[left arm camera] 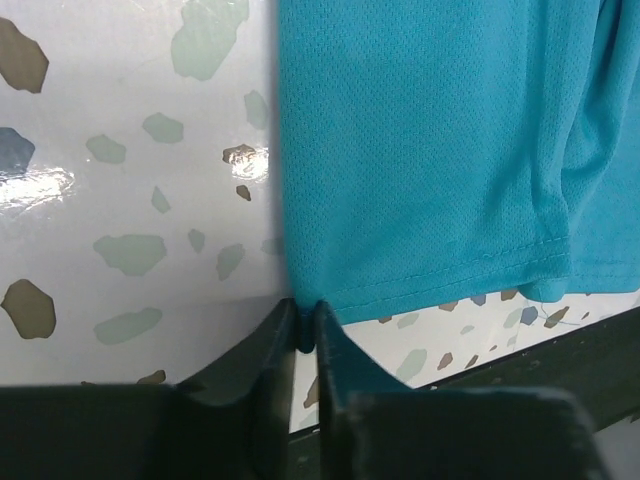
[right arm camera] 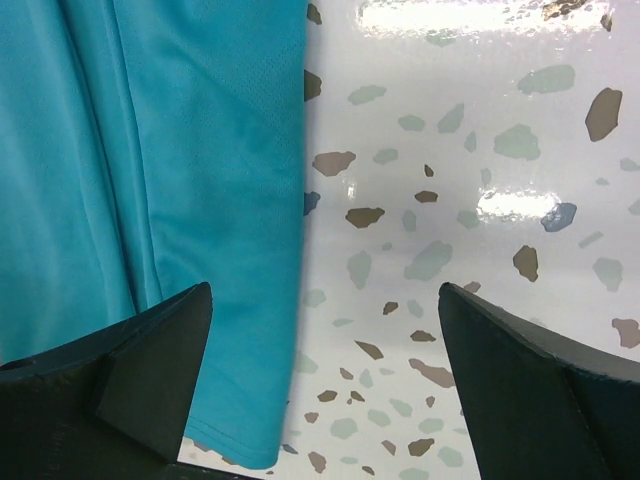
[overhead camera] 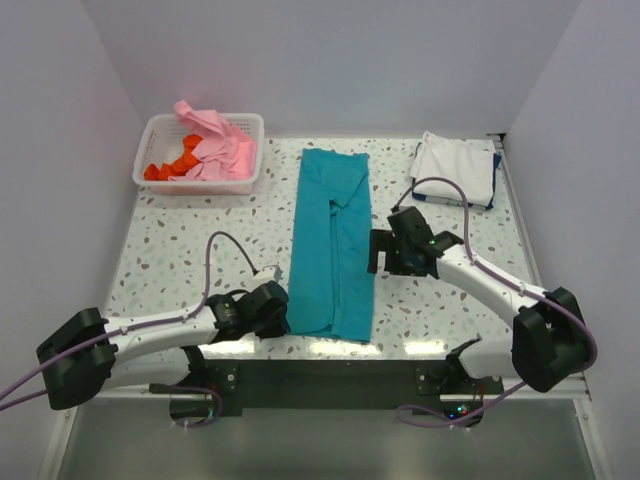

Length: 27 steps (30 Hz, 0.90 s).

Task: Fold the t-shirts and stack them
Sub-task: Fold the tshirt

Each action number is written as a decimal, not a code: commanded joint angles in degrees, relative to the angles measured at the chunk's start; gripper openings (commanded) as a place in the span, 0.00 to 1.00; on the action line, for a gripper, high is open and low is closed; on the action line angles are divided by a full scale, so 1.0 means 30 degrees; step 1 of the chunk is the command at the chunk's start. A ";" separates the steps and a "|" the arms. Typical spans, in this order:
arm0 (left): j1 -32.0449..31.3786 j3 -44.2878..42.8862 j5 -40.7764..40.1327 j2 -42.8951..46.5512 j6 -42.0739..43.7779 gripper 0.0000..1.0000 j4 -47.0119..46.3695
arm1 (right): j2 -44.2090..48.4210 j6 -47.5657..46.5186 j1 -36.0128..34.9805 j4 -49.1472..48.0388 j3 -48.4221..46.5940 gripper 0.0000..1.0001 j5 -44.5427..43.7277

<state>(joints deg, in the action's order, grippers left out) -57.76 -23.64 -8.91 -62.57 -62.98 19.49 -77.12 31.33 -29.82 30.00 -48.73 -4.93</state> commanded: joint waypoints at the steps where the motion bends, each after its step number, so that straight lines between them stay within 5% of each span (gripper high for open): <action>1: 0.0034 -0.0440 0.0098 -0.0385 0.0515 0.13 0.0183 | 0.1241 0.0542 -0.0049 0.0399 0.0450 0.99 -0.0146; 3: 0.0034 -0.0470 -0.0018 -0.0356 0.0457 0.00 0.0301 | 0.1711 0.0134 -0.0049 0.0692 0.0744 0.99 0.0936; 6: -0.0025 -0.0208 0.0302 -0.0210 0.0515 0.00 -0.0282 | 0.2415 -0.0043 -0.0632 0.1804 0.1330 0.99 0.1522; 10: -0.0083 0.0028 0.0772 -0.0122 0.0427 0.00 -0.0782 | 0.2825 0.0336 -0.4517 0.2978 0.1972 0.99 0.1350; 20: -0.0318 0.0731 0.0684 0.0407 -0.0012 0.00 -0.0928 | 0.3676 0.2504 -0.8660 0.1603 0.4407 0.94 0.1585; 27: -0.0377 0.0731 0.0684 0.0230 -0.0129 0.00 -0.0841 | 0.2740 0.3003 -0.9453 0.0286 0.4934 0.67 0.2140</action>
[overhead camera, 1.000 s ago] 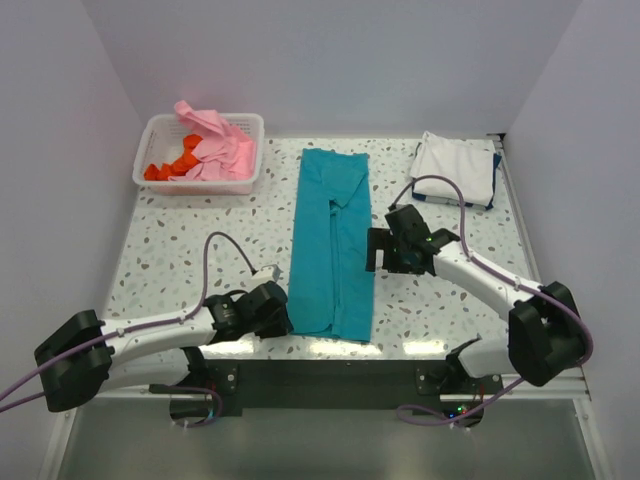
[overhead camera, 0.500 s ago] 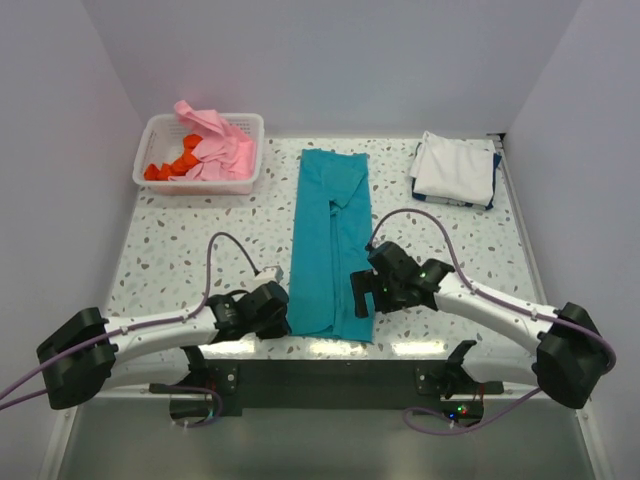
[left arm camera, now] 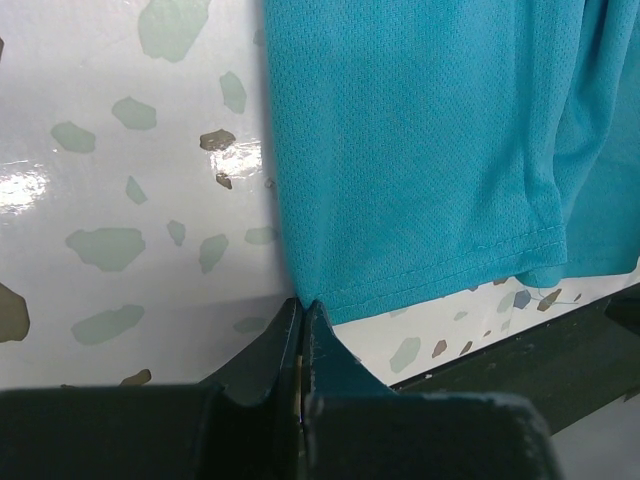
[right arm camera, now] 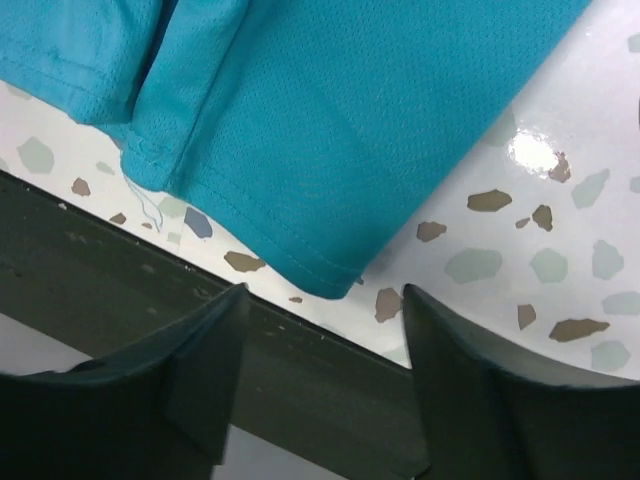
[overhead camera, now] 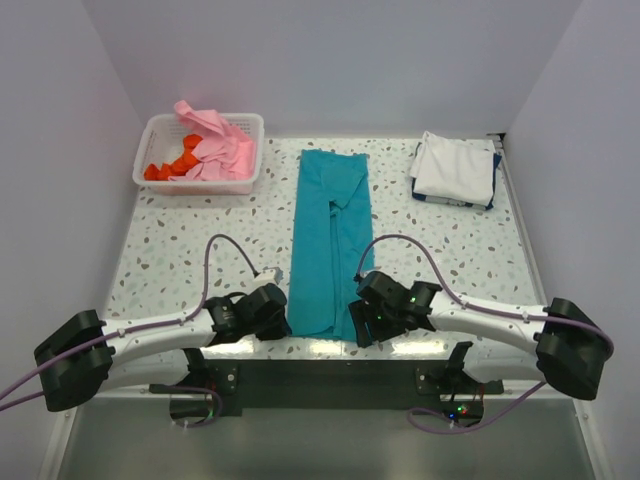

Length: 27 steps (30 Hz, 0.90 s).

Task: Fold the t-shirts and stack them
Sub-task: Fold the tshirt

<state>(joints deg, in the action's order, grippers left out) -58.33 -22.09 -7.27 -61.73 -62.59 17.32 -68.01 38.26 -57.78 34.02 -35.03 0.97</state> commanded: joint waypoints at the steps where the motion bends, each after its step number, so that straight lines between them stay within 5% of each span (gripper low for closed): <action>1: -0.0187 0.0243 0.0108 -0.0018 -0.0290 0.00 -0.0091 | -0.0386 0.0694 -0.0135 -0.1463 0.0512 0.63 0.0203; 10: -0.0275 0.0302 0.0108 0.0041 -0.0348 0.00 -0.0032 | -0.1675 0.0606 -0.0164 -0.2491 0.0719 0.43 0.0233; 17: -0.0973 0.0185 -0.0094 0.0099 -0.0757 0.00 0.0319 | -0.1912 0.0810 -0.0164 -0.2229 0.0864 0.18 0.0640; 27: -0.3146 0.0390 -0.0537 0.0333 -0.3073 0.00 0.1492 | 0.0637 0.3124 -0.2097 -0.0970 0.2065 0.06 0.1054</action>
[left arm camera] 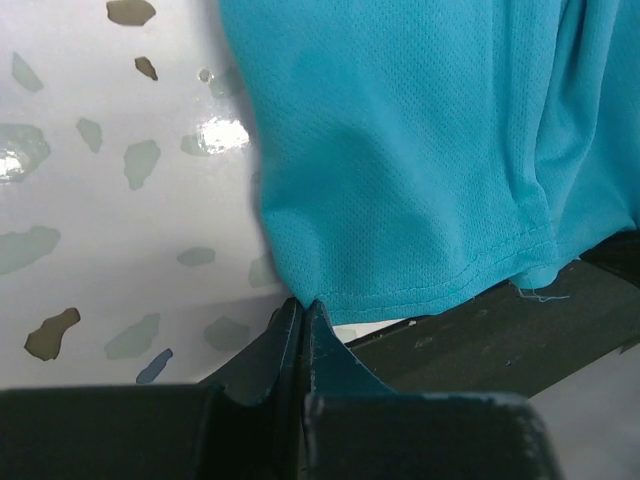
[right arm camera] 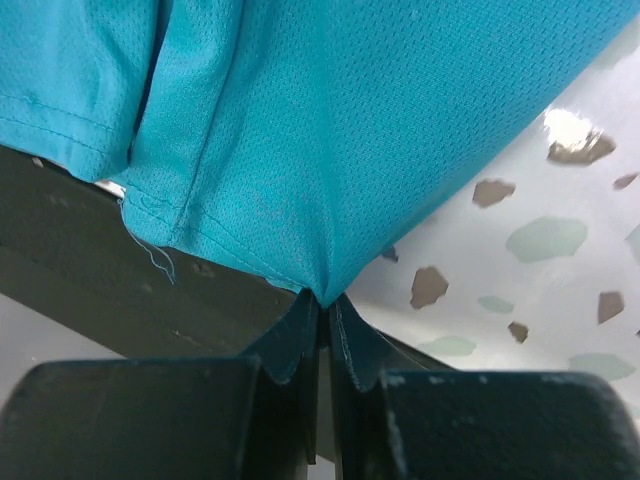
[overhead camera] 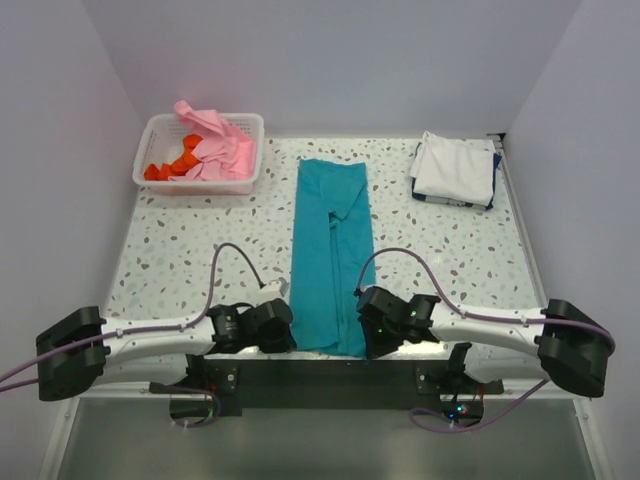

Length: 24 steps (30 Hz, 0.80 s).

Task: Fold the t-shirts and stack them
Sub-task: Fold the tshirt

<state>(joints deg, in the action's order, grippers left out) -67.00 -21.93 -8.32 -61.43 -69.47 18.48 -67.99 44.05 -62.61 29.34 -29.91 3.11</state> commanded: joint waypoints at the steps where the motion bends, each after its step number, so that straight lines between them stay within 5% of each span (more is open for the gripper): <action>1: -0.0283 0.0280 -0.0187 0.0348 -0.0778 0.00 0.1135 | 0.0747 0.1224 -0.0517 0.0706 0.0361 0.06 0.0223; 18: -0.0108 -0.4461 -0.4023 0.0819 0.1533 0.00 0.3450 | 0.1628 -0.0825 -0.0313 0.3257 -0.4881 0.00 -0.5051; 24: 0.2115 -0.6454 -0.3967 -0.0762 0.4197 0.00 0.2748 | 0.1159 -0.2757 0.1032 0.2381 -0.6230 0.00 -0.5376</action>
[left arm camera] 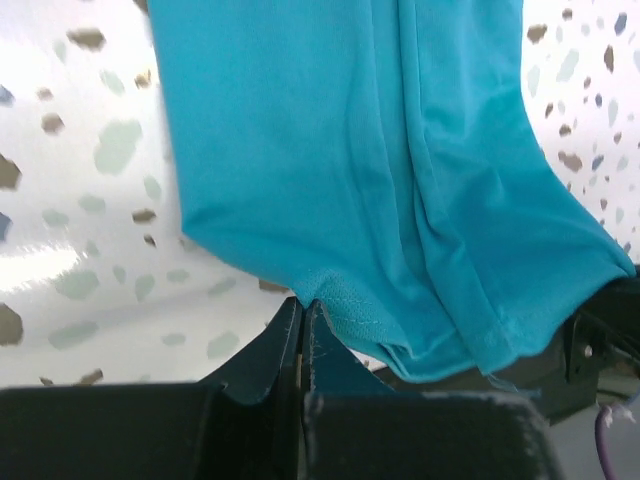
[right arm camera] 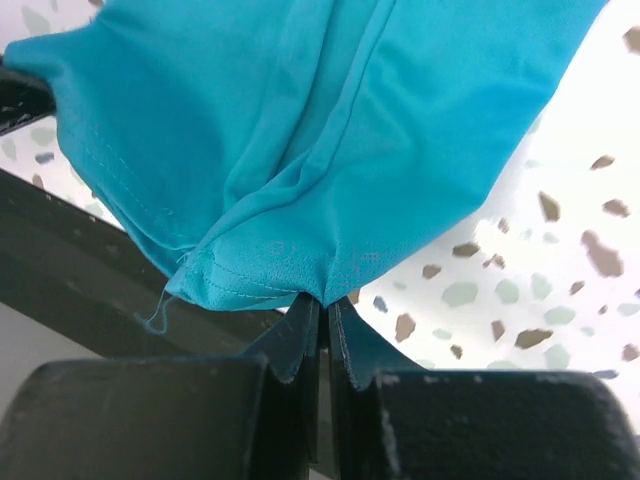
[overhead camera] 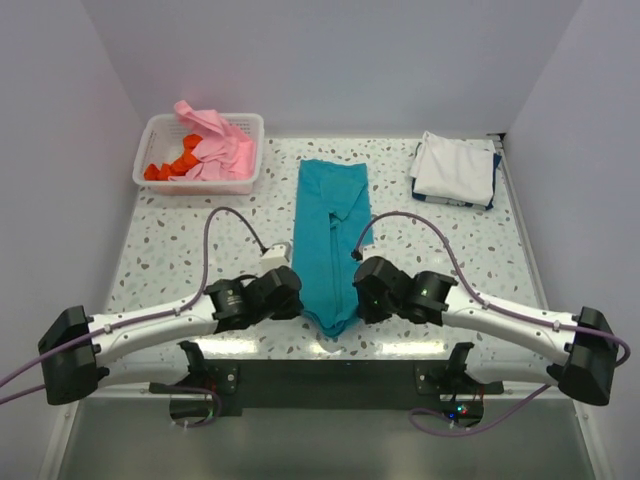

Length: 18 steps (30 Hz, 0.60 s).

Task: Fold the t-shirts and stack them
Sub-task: Fold the tshirt

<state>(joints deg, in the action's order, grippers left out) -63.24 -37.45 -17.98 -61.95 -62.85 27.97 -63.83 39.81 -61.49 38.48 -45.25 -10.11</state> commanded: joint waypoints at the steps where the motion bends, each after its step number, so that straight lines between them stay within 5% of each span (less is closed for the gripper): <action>1: 0.1388 -0.1431 -0.0746 -0.1024 0.2285 0.00 -0.0532 | -0.0342 -0.1927 0.0896 -0.0784 -0.1290 0.00 -0.0821; 18: 0.5286 -0.5064 -0.1217 -0.3517 0.6359 0.00 -0.3520 | -0.3594 -0.5097 0.5849 -0.2895 -0.5158 0.00 0.0147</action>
<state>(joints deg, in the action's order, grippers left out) -49.60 -49.80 -22.04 -71.44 -47.77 21.82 -73.69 26.83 -45.76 32.08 -57.23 -9.47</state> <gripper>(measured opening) 0.021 0.046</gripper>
